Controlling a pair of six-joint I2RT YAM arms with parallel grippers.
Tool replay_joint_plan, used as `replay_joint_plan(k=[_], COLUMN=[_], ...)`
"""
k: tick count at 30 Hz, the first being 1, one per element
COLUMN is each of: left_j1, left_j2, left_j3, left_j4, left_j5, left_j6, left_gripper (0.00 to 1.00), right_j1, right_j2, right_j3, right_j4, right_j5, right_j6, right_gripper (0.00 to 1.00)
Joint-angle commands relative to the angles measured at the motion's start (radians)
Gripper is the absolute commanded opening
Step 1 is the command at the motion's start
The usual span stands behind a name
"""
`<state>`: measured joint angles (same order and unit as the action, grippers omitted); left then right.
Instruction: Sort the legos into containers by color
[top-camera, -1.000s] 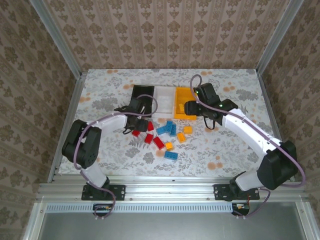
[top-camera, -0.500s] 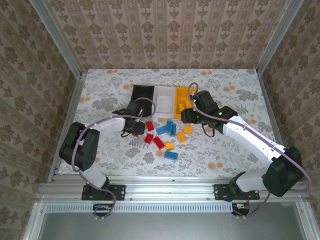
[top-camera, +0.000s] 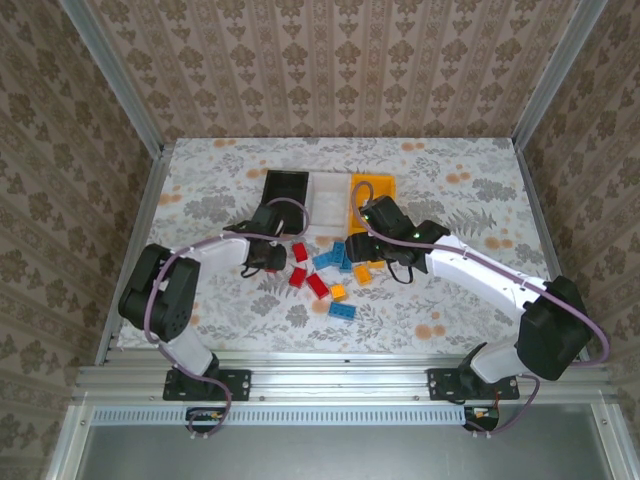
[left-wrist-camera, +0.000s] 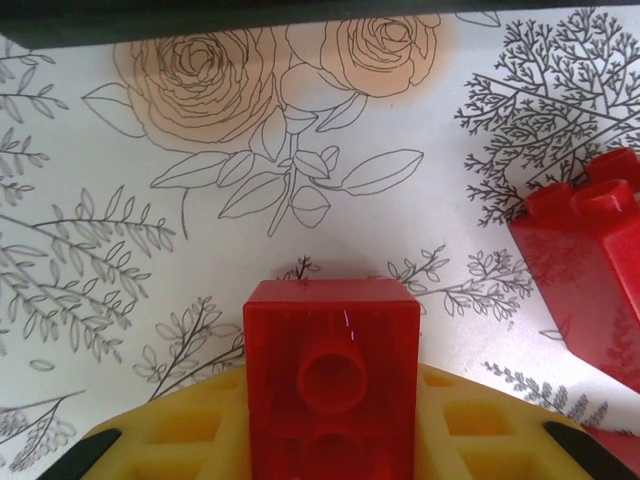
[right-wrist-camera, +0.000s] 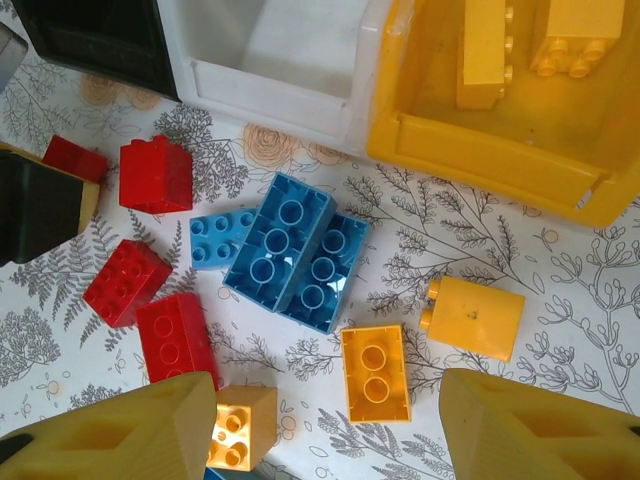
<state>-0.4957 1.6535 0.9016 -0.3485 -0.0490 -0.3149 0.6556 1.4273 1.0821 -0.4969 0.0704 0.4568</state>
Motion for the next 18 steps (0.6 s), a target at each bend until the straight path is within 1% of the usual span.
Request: replay_joint_plan(k=[1, 4, 7, 10, 13, 16, 17, 18], left_j1=[0.001, 0.002, 0.018, 0.034, 0.034, 0.034, 0.067, 0.075], left_j2=[-0.097, -0.163, -0.136, 0.013, 0.191, 0.3, 0.333, 0.356], left_j3=[0.028, 0.111, 0.249, 0.437, 0.649, 0.76, 0.793, 0.816], left_j4=[-0.052, -0.086, -0.119, -0.184, -0.285, -0.3, -0.314, -0.319], left_j5=[0.001, -0.025, -0.109, -0.124, -0.127, -0.125, -0.116, -0.096], left_j6=[-0.024, -0.027, -0.023, 0.011, 0.039, 0.047, 0.04, 0.035], left_gripper=[0.24, 0.24, 0.26, 0.26, 0.24, 0.23, 0.23, 0.23], right_j1=[0.006, 0.006, 0.006, 0.005, 0.006, 0.006, 0.006, 0.006], right_j2=[0.01, 0.012, 0.025, 0.034, 0.035, 0.023, 0.021, 0.016], right_j3=[0.001, -0.011, -0.019, -0.028, -0.035, -0.051, -0.055, -0.057], right_j4=[0.014, 0.027, 0.043, 0.056, 0.056, 0.061, 0.063, 0.065], right_j5=[0.016, 0.019, 0.013, 0.009, 0.013, 0.01, 0.008, 0.003], right_j6=[0.014, 0.016, 0.024, 0.03, 0.028, 0.031, 0.035, 0.039], right_gripper=[0.62, 0.62, 0.62, 0.62, 0.62, 0.62, 0.62, 0.62])
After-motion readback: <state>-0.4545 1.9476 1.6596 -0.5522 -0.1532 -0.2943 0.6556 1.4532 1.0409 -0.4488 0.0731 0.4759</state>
